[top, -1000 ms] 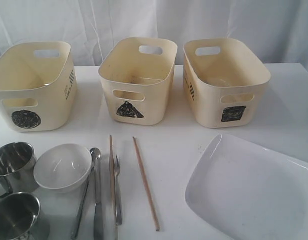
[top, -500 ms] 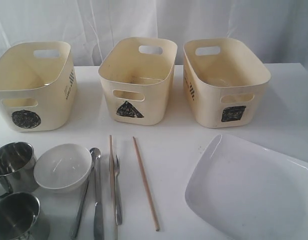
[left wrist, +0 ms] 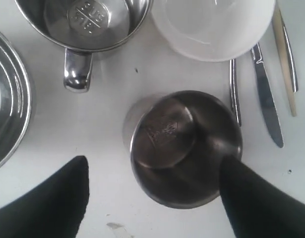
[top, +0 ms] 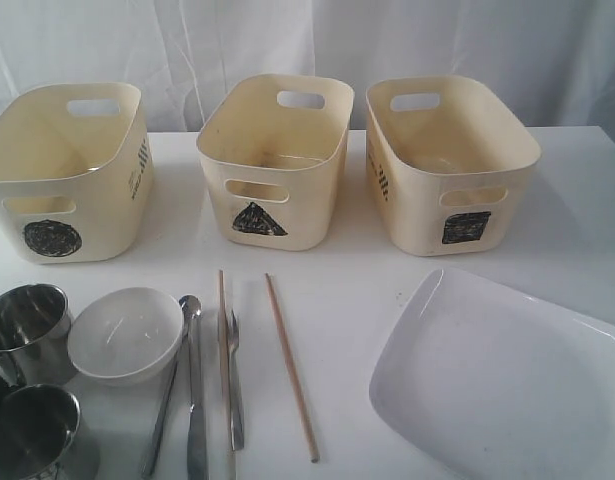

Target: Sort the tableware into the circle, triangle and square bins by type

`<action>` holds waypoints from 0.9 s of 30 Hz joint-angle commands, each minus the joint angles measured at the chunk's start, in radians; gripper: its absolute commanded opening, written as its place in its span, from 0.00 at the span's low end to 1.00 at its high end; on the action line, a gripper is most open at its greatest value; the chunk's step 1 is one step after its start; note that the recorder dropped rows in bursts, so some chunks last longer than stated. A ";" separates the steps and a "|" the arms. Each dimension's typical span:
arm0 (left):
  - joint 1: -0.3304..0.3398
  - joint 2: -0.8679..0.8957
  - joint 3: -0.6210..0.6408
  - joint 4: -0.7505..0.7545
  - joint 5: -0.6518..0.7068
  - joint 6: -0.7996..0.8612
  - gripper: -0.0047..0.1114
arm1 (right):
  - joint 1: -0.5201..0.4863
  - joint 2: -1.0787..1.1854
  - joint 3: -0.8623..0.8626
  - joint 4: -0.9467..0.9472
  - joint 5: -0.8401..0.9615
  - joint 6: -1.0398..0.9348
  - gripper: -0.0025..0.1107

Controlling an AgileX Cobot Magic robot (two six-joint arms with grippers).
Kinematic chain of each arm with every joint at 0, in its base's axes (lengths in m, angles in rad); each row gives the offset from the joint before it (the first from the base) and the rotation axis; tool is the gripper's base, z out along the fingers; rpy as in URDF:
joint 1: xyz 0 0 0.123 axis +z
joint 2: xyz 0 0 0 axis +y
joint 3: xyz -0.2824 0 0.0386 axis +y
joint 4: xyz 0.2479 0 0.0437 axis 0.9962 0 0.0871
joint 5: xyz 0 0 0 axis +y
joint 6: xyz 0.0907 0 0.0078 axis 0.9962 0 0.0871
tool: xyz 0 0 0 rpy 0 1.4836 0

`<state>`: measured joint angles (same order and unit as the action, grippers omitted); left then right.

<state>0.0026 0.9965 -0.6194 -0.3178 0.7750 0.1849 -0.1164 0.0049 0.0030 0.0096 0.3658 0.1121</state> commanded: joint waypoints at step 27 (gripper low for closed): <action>-0.005 -0.006 0.239 -0.101 -0.258 0.055 0.55 | 0.005 -0.005 -0.003 -0.002 -0.015 0.000 0.02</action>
<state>0.0026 0.9965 -0.3896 -0.3985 0.5113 0.2152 -0.1164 0.0049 0.0030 0.0096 0.3658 0.1121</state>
